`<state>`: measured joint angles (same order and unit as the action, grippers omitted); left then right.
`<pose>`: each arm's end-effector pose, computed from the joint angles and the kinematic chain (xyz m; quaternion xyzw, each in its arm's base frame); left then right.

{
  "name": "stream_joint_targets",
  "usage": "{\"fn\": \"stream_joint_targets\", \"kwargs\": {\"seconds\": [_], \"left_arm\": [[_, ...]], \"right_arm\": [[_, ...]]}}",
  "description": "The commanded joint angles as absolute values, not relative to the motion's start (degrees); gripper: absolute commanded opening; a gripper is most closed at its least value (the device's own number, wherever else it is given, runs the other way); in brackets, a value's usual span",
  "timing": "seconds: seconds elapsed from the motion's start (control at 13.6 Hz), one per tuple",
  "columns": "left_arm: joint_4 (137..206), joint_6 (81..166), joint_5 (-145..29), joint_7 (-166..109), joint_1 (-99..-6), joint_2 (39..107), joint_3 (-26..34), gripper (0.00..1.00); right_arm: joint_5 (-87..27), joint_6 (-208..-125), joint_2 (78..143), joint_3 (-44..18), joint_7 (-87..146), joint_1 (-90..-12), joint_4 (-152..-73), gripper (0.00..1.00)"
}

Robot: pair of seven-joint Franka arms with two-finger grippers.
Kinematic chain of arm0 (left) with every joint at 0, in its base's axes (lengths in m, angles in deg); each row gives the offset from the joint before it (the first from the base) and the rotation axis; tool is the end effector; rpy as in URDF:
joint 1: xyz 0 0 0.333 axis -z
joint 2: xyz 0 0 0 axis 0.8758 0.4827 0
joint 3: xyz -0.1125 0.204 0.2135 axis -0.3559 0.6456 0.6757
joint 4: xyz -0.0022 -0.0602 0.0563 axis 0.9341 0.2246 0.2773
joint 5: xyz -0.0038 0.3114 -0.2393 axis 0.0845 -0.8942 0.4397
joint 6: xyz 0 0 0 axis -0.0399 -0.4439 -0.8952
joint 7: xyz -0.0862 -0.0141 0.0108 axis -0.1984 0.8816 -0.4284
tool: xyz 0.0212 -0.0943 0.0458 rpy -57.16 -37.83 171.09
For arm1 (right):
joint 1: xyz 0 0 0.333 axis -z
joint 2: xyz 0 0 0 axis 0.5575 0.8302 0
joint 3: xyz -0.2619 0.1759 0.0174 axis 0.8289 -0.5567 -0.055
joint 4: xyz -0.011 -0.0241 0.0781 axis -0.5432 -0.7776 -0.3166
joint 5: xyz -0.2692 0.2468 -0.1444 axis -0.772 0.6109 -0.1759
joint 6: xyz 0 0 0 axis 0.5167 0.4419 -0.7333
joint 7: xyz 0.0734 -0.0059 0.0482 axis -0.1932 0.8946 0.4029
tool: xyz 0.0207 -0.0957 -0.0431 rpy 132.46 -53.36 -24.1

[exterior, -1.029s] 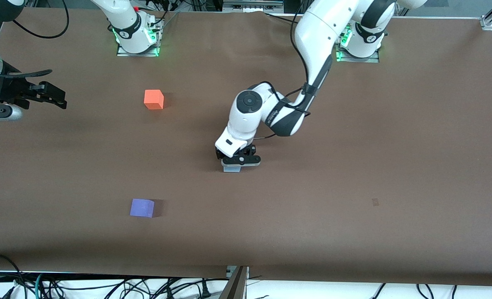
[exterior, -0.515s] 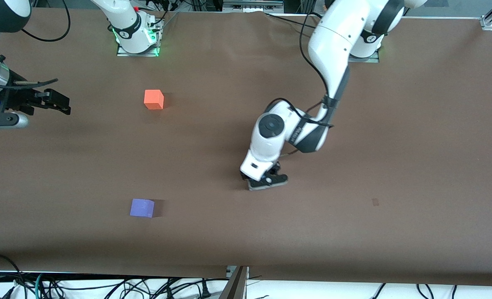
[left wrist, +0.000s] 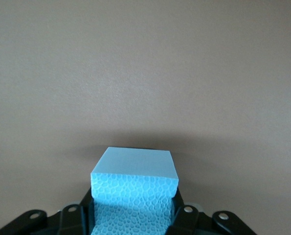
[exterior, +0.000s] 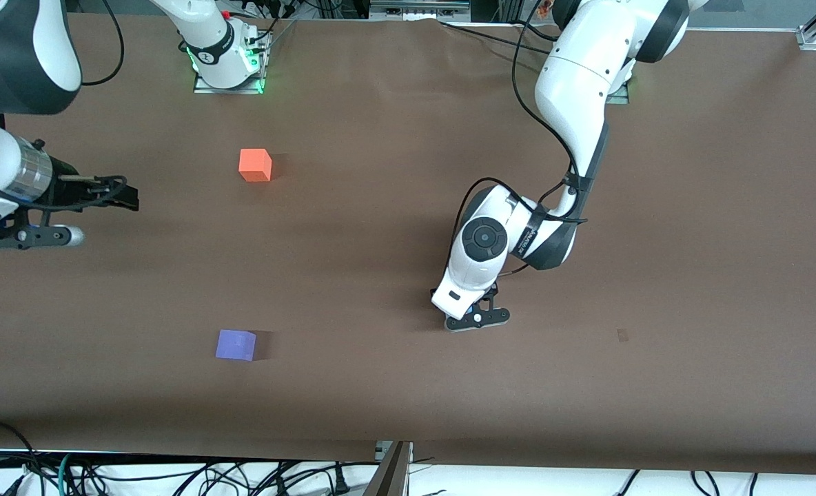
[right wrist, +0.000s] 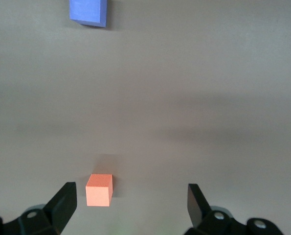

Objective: Place blue block between orange and purple blocks
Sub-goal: 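Carry the light-blue cube with the left gripper toward the table middle, then set down the cube with the left gripper while the right gripper approaches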

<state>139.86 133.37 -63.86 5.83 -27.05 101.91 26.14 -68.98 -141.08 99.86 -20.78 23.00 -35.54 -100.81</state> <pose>0.6571 -0.4008 0.2153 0.9947 0.0944 0.0341 0.0204 0.6108 0.0360 0.5174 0.9958 0.0227 -0.0869 0.0176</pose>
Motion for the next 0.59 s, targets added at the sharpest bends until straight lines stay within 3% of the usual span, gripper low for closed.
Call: {"fn": "stream_joint_targets", "kwargs": {"seconds": [0.0,0.15,0.51], "left_arm": [[140.8,128.9,-62.6,5.0,-26.3,99.7,25.9,0.00],[140.4,125.1,-58.6,5.5,-25.7,98.6,25.0,0.00],[139.5,126.8,-56.8,11.1,-22.3,99.6,24.5,0.00]], "right_arm": [[-68.1,-140.5,99.8,-21.1,22.8,-35.6,-99.4,1.00],[-68.1,-140.5,99.9,-21.1,22.7,-37.3,-99.4,1.00],[-68.2,-141.8,100.6,-21.1,13.2,-42.0,-99.4,1.00]]}}
